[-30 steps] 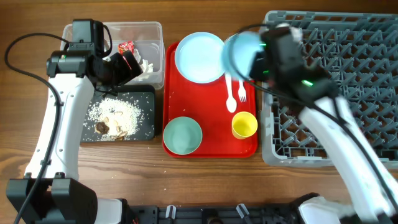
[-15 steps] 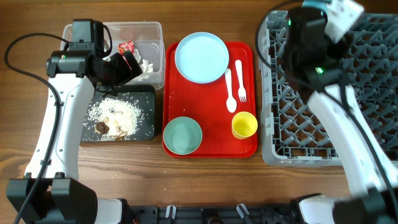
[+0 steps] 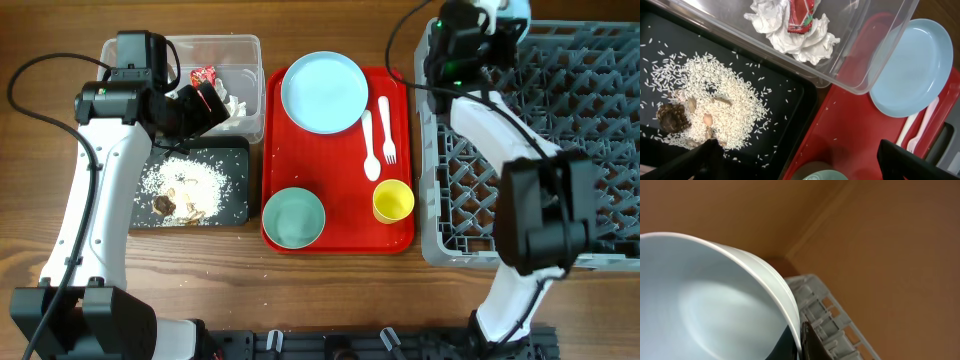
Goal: Sort waste into correct bins and load items into the dishwasher rack
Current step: 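Lift the bowl with the right gripper and place it in the rack, then grasp the mint bowl with the right gripper and lift it, then lower the mint bowl into the rack's upper right area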
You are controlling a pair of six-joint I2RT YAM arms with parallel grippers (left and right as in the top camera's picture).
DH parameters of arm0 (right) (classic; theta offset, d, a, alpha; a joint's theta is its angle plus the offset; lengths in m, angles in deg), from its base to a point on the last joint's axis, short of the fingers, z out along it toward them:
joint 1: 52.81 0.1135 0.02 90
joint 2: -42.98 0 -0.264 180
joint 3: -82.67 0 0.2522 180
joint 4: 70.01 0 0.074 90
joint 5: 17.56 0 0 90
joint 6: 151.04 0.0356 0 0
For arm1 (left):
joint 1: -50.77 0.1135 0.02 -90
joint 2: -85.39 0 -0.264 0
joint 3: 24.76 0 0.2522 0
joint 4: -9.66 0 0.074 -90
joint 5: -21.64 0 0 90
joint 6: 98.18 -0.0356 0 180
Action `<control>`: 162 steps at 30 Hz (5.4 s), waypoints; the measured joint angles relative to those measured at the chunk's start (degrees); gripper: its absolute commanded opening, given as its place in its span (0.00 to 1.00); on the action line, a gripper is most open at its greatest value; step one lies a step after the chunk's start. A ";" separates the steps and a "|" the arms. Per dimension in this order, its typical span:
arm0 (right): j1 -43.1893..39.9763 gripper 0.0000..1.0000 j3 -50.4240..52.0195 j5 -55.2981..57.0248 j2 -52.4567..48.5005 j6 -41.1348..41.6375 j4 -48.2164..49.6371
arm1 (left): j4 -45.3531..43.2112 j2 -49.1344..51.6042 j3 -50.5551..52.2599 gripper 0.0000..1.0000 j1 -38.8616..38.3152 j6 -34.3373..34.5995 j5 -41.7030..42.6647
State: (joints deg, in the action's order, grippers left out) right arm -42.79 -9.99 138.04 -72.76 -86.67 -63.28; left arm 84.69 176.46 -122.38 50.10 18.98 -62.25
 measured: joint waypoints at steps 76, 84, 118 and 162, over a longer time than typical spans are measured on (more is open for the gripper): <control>25.05 0.55 13.07 -84.21 18.95 50.36 -56.13 | 0.02 0.00 0.00 1.00 0.00 0.00 0.00; 30.56 0.41 14.05 -77.53 14.49 58.60 -55.84 | 0.00 0.00 0.00 1.00 0.00 0.00 0.00; 14.95 0.04 -0.90 -17.94 52.61 61.59 -80.96 | 0.00 0.00 0.00 1.00 0.00 0.00 0.00; 6.67 0.04 -0.50 -0.90 11.23 40.22 -84.61 | 0.02 0.00 0.00 1.00 0.00 0.00 0.00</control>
State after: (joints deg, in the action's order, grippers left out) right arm -36.12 -10.49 137.14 -61.53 -46.45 -147.89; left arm 84.72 176.46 -122.38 50.10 18.98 -62.25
